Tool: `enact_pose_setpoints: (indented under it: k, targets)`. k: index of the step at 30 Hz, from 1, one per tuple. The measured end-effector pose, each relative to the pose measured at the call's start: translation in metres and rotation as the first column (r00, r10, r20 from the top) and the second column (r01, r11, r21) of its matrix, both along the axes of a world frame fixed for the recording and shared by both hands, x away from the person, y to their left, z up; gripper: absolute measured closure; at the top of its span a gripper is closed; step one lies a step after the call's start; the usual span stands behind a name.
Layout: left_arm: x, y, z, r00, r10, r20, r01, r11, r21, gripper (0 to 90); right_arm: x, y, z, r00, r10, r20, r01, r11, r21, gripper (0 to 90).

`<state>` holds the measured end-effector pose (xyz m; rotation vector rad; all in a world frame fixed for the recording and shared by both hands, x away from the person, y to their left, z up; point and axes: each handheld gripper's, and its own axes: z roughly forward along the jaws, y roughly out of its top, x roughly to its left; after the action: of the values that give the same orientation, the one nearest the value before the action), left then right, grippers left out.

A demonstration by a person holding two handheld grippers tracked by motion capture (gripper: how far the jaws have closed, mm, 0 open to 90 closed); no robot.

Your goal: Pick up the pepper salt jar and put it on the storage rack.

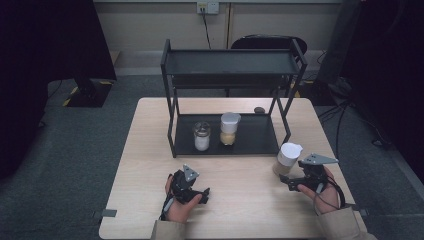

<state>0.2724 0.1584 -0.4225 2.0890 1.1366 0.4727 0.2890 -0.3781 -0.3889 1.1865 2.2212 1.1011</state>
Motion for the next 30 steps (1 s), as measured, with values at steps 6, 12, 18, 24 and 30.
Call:
enact_pose_setpoints:
  k: [6,12,18,24,30]
  targets:
    - [0.000,0.000,0.000,1.0000,0.000,0.000,0.000,1.0000,-0.001,0.0,0.004,0.004,-0.001,0.9998,-0.016,0.011,0.016,0.9999,0.000,1.1]
    - [0.000,0.000,0.000,1.0000,0.000,0.000,0.000,1.0000,-0.001,0.0,0.008,0.009,-0.002,0.9995,-0.024,0.020,0.025,0.9997,-0.002,1.1]
    - [0.000,0.000,0.000,1.0000,0.000,0.000,0.000,1.0000,0.000,0.0,0.012,0.014,-0.003,0.9992,-0.025,0.029,0.026,0.9996,-0.013,2.3]
    - [0.000,0.000,0.000,1.0000,0.000,0.000,0.000,1.0000,0.000,0.0,0.011,0.017,-0.007,0.9979,-0.039,0.052,0.040,0.9992,-0.009,8.7]
    - [0.000,0.000,0.000,1.0000,0.000,0.000,0.000,1.0000,0.000,0.0,0.009,0.021,-0.011,0.9958,-0.041,0.082,0.042,0.9991,-0.007,16.6]
